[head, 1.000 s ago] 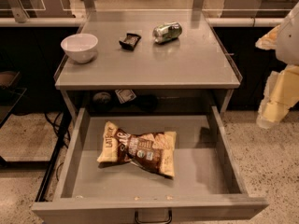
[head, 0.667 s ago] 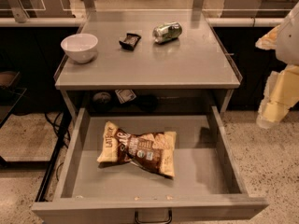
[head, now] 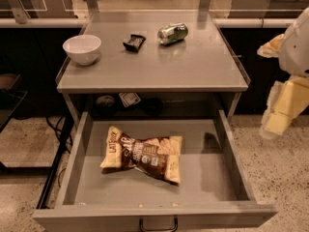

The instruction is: Pick brown chip bag from top drawer and place on counter

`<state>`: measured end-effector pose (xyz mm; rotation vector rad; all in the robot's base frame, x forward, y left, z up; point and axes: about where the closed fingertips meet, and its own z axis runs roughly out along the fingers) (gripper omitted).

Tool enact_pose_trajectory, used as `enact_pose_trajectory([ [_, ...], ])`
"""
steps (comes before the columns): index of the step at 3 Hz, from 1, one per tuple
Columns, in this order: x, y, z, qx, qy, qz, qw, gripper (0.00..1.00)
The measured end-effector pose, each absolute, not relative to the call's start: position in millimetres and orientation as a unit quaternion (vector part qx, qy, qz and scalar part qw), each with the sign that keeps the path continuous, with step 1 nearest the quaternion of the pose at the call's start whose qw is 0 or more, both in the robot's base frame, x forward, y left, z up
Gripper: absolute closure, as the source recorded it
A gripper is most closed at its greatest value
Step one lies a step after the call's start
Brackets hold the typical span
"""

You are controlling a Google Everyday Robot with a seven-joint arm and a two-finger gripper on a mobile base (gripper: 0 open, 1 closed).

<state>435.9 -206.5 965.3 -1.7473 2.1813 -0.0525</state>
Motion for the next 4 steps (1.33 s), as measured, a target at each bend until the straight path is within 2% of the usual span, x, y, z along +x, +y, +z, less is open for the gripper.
enact_pose_trajectory([
  [1, 432.0, -187.8, 945.5, -0.618, 0.763, 0.014, 0.190, 0.00],
  [2, 425.8, -148.8, 915.2, -0.607, 0.763, 0.050, 0.216, 0.00],
  [4, 422.9, -143.7, 911.0, -0.602, 0.764, 0.058, 0.225, 0.00],
])
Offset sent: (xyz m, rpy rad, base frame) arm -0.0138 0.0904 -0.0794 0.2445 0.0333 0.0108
